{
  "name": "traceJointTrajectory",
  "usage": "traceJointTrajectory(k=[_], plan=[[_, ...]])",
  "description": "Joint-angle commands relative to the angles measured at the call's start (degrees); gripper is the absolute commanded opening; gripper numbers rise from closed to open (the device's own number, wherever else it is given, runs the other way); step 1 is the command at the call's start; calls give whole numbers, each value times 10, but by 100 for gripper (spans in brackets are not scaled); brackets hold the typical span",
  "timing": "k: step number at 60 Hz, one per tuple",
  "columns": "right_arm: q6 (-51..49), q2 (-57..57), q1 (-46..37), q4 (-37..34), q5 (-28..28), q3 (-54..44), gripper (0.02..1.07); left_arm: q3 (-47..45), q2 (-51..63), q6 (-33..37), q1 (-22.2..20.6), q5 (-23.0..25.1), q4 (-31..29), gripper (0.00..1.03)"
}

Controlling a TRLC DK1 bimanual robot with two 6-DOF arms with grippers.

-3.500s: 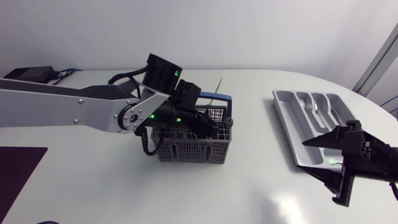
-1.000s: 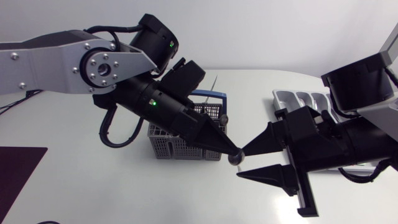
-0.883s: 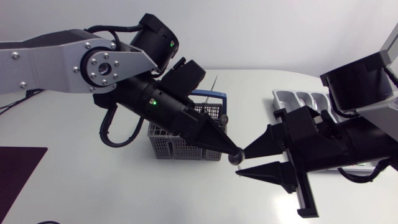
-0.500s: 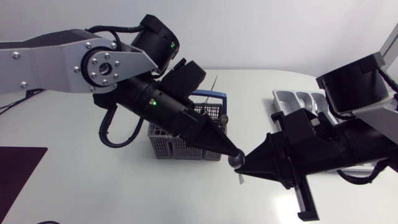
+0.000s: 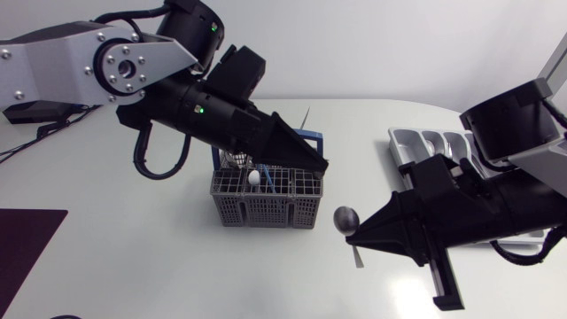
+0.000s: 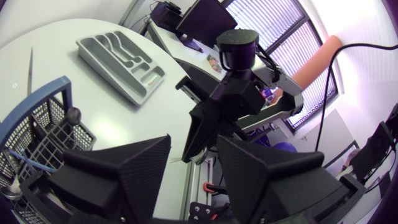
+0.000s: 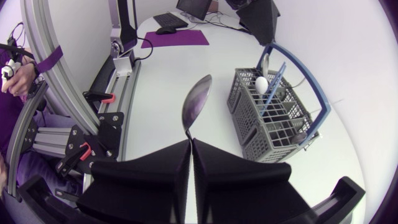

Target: Sort the cutlery from the basket into the organizer compartments.

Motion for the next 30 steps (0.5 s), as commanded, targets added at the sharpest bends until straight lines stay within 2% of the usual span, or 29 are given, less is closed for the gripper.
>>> traceJointTrajectory(k=[1,13,21,30], plan=[[-22,-13,-34,-11,-5,-14,7,10,-2,-18,12,-14,18,76],[-102,-19,-172,-30,-11,-33,8,-32,-2,-7,2,-130,101,76],[-151,-17,-253,-33,-11,-46,8,-38,2,32,-14,-205,115,76],[-225,-2,-371,-30,-11,-54,8,-34,14,97,-48,-314,134,76]])
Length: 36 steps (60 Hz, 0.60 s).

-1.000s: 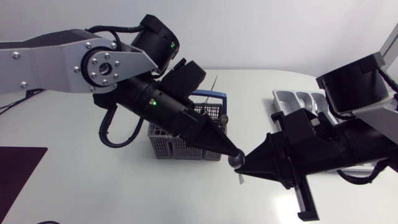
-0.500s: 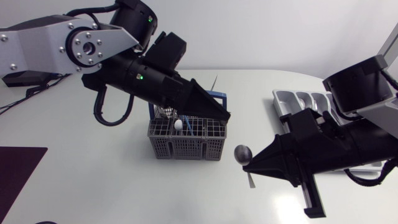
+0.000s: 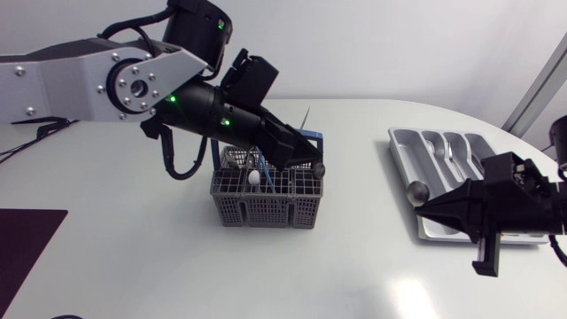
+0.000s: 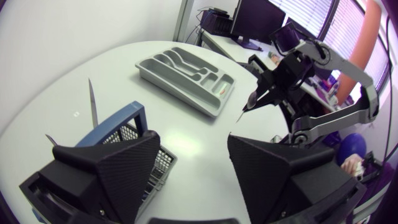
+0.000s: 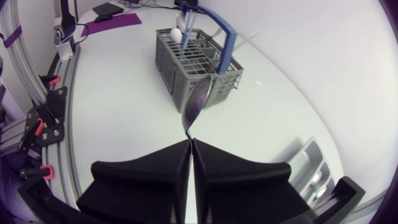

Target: Sort the cutlery from the basket into the organizer compartments.

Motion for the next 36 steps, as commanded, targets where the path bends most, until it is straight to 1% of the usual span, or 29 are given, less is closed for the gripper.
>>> traceJointTrajectory(k=[1,3,4,6,8,10,14,19,21,24,28,36], plan=[[-57,13,-53,-5,-7,-15,7,-6,15,48,-22,-43,12,76],[-76,18,-80,-5,-7,-16,8,-4,18,76,-31,-69,12,76],[-83,20,-89,-5,-7,-16,8,-4,19,81,-35,-75,12,76],[-99,28,-113,-5,-8,-16,8,1,28,119,-46,-107,11,76],[-116,35,-135,-5,-9,-16,8,6,34,137,-54,-124,7,76],[-134,41,-157,-4,-9,-19,7,11,40,154,-59,-133,1,77],[-158,50,-194,6,-9,-23,7,29,52,176,-67,-151,-19,81],[-188,64,-241,23,-9,-29,8,38,62,211,-77,-170,-35,81],[-202,73,-262,31,-9,-31,8,37,65,233,-84,-185,-37,86],[-217,85,-284,40,-9,-32,7,31,65,267,-88,-190,-36,88],[-233,101,-308,52,-9,-31,8,32,66,295,-89,-191,-36,88],[-249,123,-343,98,-7,-41,7,46,73,328,-87,-192,-37,88]])
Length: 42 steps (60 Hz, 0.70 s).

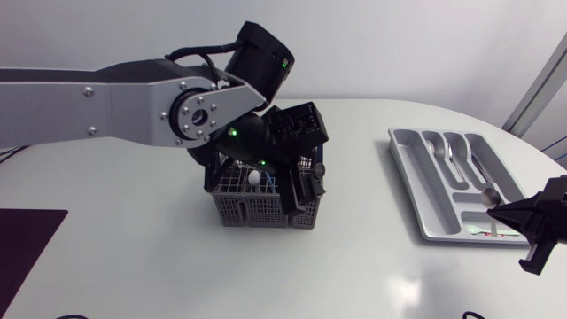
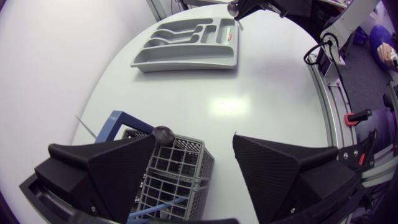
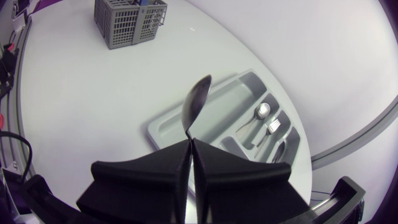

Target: Sort the cutlery from the basket into the organizer compartments.

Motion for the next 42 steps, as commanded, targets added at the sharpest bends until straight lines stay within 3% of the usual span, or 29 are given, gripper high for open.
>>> traceJointTrajectory(k=[1,21,42], plan=[[-31,23,-23,25,-2,-21,7,27,18,45,-1,-7,-6,88],[-68,98,-90,136,2,-39,8,34,26,177,-28,-68,-11,88],[-66,181,-102,282,12,-47,7,63,39,193,-44,-93,-41,88]])
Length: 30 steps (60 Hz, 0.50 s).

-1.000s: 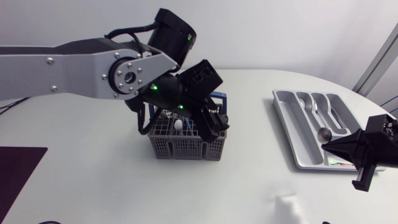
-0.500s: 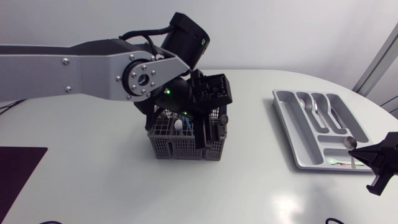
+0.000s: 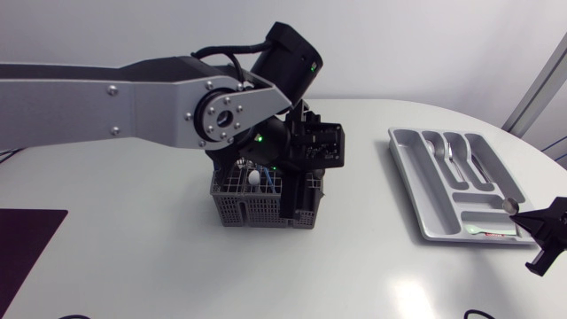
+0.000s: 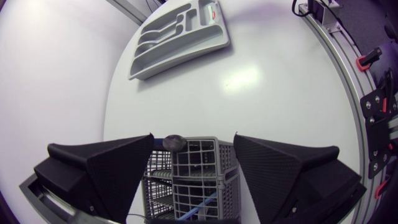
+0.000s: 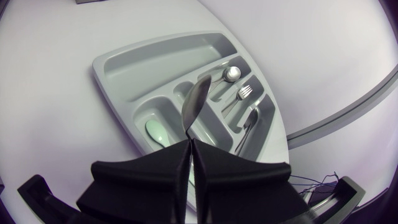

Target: Sort the cutlery from the basket into the organizer compartments.

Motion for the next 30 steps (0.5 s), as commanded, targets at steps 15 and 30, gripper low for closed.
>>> traceJointTrajectory(k=[15,30], plan=[[-17,76,-11,114,16,-25,8,34,15,29,-8,-8,-37,88],[-44,81,-5,145,31,-44,17,41,18,33,-12,-8,-61,88]])
